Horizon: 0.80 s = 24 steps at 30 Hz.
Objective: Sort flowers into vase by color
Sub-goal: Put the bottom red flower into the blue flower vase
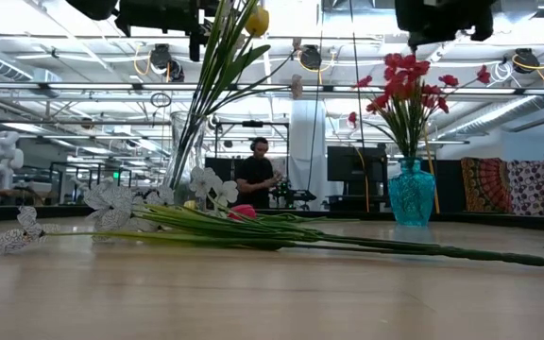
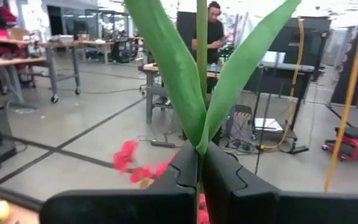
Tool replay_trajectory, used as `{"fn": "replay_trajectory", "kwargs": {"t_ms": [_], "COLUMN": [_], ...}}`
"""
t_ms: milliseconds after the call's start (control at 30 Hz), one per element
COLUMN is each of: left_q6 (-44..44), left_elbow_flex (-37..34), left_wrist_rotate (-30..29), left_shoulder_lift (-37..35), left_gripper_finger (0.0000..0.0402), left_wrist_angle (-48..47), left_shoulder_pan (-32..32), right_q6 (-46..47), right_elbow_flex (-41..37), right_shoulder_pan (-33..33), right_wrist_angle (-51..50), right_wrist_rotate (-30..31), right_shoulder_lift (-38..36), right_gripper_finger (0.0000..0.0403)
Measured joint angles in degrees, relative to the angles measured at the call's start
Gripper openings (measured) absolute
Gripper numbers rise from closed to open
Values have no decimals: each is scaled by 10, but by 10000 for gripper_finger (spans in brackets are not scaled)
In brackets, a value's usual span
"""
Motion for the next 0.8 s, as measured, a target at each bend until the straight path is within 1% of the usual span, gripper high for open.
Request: {"fn": "replay_trajectory", "kwargs": {"t_ms": [133,333,533,633,800], "left_q6": [2,-2,-1,0,0], "left_elbow_flex": [0,0,0,0,0], "left_wrist_rotate": [0,25,25,23,22], "left_shoulder_lift": [0,0,0,0,0], "left_gripper_finger": [148,148,148,148,148], "left_wrist_angle": [0,0,0,1,2], "left_shoulder_pan": [0,0,-8,-9,-9], "right_q6": [9,64,106,137,159], "right_elbow_flex": [-6,-50,-100,-122,-137], "right_shoulder_pan": [-26,-40,-40,-40,-40], "right_wrist_angle": [0,9,13,13,10], "right_wrist_rotate": [-37,-36,-37,-57,-67], "right_shoulder_lift": [23,39,37,39,39], "right_gripper_finger": [0,0,0,0,4]}}
